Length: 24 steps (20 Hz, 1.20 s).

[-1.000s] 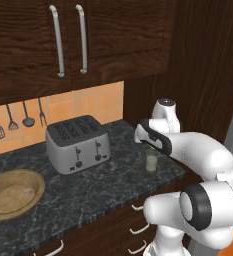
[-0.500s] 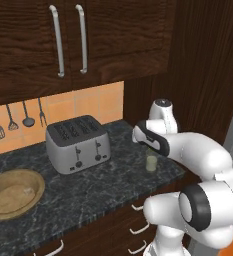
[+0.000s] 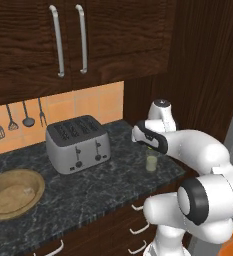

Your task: Grab a lemon wedge from the fridge and one ice cube from the ice bowl, and put them in the glass of lemonade.

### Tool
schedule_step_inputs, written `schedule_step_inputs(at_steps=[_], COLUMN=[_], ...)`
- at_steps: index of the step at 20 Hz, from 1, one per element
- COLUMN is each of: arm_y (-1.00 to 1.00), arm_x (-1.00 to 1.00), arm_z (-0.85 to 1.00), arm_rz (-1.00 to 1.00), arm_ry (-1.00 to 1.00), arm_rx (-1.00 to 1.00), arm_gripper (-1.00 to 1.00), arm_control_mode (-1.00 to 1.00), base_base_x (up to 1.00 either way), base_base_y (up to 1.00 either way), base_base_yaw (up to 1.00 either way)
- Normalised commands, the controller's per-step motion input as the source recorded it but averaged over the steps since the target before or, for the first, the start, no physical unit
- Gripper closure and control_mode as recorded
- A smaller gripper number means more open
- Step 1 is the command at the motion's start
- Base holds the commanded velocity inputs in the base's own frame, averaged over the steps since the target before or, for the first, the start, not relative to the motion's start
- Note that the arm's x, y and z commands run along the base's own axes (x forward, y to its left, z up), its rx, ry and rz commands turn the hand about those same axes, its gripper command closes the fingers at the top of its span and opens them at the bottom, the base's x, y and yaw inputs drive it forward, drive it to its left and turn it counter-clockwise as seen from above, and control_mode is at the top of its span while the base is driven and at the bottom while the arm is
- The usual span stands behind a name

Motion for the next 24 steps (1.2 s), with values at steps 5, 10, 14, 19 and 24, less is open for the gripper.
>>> schedule_step_inputs(at_steps=[5, 10, 14, 19, 24], arm_y=[0.0, 0.0, 0.0, 0.0, -0.03], arm_x=[0.0, 0.0, 0.0, 0.0, -0.11], arm_z=[0.0, 0.0, 0.0, 0.0, 0.01], arm_rz=[0.0, 0.0, 0.0, 0.0, 0.01], arm_ry=[0.0, 0.0, 0.0, 0.0, 0.0], arm_rx=[0.0, 0.0, 0.0, 0.0, 0.0], arm_gripper=[-1.0, -1.0, -1.0, -1.0, -1.0], arm_control_mode=[-1.0, -1.0, -1.0, -1.0, -1.0], base_base_x=[0.0, 0.0, 0.0, 0.0, 0.0], base_base_y=[0.0, 0.0, 0.0, 0.0, 0.0], base_base_yaw=[0.0, 0.0, 0.0, 0.0, 0.0])
